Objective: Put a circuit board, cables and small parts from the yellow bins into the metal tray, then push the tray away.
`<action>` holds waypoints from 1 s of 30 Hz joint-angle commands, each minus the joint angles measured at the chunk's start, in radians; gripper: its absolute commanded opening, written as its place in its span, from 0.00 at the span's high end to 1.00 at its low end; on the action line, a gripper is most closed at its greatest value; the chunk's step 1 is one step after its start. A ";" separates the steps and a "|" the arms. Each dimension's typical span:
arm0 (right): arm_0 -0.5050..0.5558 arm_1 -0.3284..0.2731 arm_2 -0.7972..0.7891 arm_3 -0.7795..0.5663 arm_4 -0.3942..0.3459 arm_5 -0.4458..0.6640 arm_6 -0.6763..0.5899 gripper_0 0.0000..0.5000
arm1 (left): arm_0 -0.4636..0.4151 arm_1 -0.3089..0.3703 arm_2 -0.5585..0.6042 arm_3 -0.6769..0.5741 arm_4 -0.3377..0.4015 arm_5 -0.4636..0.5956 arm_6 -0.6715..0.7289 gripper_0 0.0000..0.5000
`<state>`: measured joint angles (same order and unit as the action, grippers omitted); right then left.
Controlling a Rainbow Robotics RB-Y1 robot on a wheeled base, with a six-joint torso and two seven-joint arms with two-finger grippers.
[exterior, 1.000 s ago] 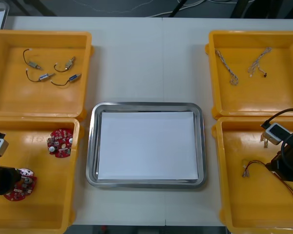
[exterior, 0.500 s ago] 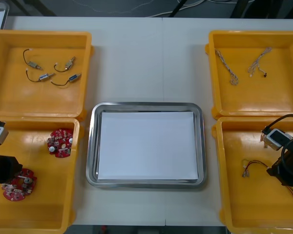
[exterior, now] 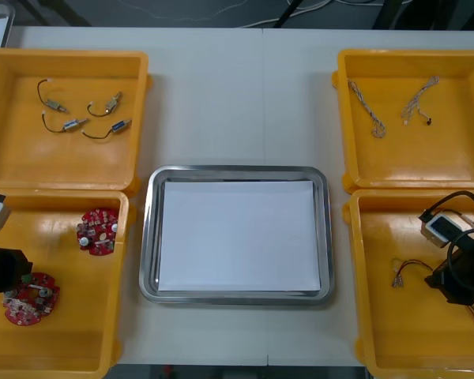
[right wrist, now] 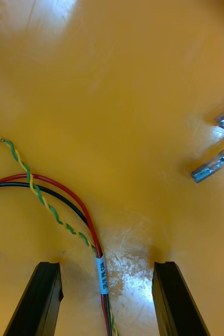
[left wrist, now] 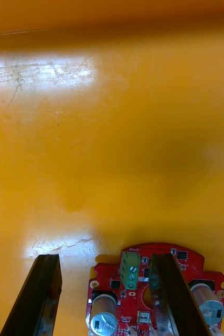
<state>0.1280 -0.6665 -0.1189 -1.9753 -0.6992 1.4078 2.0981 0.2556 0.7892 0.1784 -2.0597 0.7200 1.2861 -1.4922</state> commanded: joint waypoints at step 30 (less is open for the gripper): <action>0.019 0.011 0.068 0.029 0.059 -0.076 0.023 0.79 | -0.004 -0.047 -0.051 0.023 -0.099 -0.019 -0.155 0.07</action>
<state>0.1285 -0.6662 -0.0756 -1.9579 -0.6488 1.3428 2.0981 0.2556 0.7652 0.1390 -2.0395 0.6397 1.2773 -1.5515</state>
